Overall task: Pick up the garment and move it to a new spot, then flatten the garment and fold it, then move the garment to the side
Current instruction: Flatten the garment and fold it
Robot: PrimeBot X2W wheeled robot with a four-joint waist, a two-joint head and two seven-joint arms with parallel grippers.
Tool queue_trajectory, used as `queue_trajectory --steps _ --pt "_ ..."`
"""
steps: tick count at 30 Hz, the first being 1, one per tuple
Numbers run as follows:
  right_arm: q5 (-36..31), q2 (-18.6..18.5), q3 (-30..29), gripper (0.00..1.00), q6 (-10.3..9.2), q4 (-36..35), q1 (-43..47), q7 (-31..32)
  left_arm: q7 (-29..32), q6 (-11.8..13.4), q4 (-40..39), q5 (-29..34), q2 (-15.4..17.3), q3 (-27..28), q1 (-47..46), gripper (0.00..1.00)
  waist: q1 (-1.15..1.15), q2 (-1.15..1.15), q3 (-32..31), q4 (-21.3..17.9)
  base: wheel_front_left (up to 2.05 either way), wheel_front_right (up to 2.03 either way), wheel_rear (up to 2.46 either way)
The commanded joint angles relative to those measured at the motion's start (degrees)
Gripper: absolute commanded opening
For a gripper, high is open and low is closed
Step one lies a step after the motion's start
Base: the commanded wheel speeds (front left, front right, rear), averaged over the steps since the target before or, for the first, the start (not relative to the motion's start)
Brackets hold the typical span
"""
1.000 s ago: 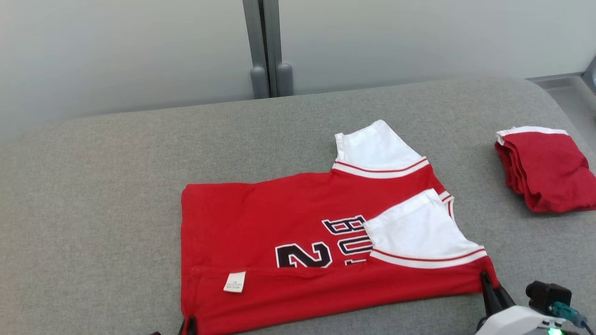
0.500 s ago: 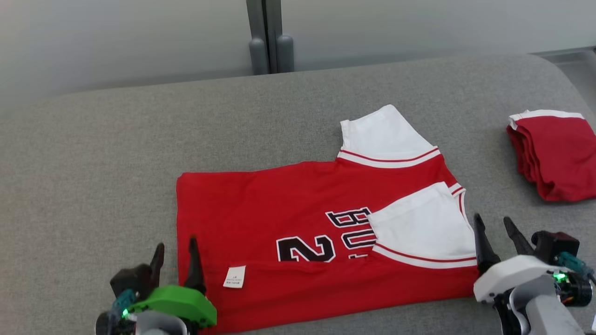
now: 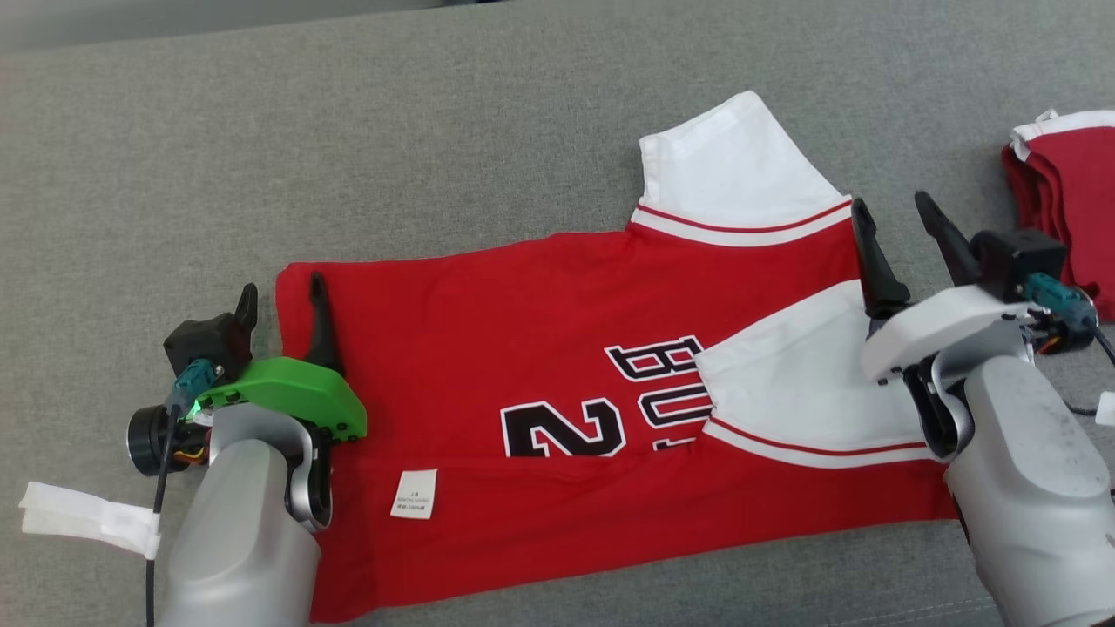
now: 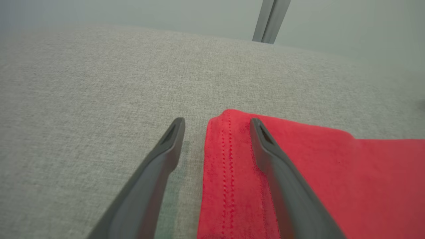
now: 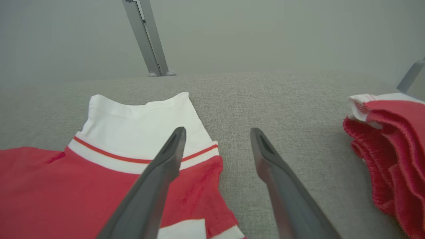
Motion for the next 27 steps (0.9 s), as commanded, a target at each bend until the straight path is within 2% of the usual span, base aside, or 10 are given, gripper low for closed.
queue_trajectory --steps 1,2,3,4,5,6,17,20,27 --pt "-0.53 -0.66 1.20 1.00 -0.10 0.98 -2.35 -0.08 0.06 -0.29 1.65 0.40 0.38 0.43 -1.77 1.00 0.00 0.00 3.54 -0.73 0.00 0.00 0.00" --pt "-0.62 -0.97 1.83 1.00 -0.10 1.71 -3.53 -0.07 0.06 -0.27 2.57 1.00 0.55 0.36 -2.58 1.00 0.00 0.00 3.86 -0.70 0.00 0.00 0.00" --pt "-0.68 -1.39 2.74 1.00 -0.10 2.69 -5.15 0.12 0.06 -0.27 3.83 1.30 0.66 0.33 -3.47 0.75 0.00 0.00 4.26 -0.62 0.00 0.00 0.00" --pt "-0.73 -1.69 3.50 1.00 -0.10 3.48 -6.39 0.34 0.07 -0.26 4.71 1.62 0.65 0.35 -4.00 0.42 0.00 0.00 4.49 -0.53 0.00 0.00 0.00" --pt "-0.60 -2.04 4.39 1.00 -0.10 4.54 -7.90 0.75 0.12 0.10 5.86 2.13 0.60 0.22 -4.42 0.16 0.00 0.00 4.79 -0.34 0.00 0.00 0.00" --pt "-0.60 -2.37 5.24 1.00 -0.10 5.38 -9.10 1.16 0.17 0.09 6.45 2.24 0.54 0.27 -4.72 0.00 0.00 0.00 5.02 -0.16 0.00 0.00 0.00" --pt "1.75 -5.01 12.17 1.00 -0.10 16.98 -22.25 7.10 0.16 -1.60 6.31 2.88 0.10 -1.93 -6.93 0.00 0.00 0.00 7.24 4.77 0.00 0.00 0.00" --pt "2.62 -5.38 13.84 1.00 -0.10 19.60 -24.83 7.93 0.15 -1.94 4.42 0.79 0.02 -4.31 -6.62 0.00 0.00 0.00 7.74 6.17 0.00 0.00 0.00" --pt "4.39 -5.92 16.37 1.00 -0.10 26.15 -28.93 9.58 0.08 -0.62 -1.04 -3.30 -0.08 -11.10 -6.01 0.00 0.00 0.00 8.68 8.94 0.00 0.00 0.00"
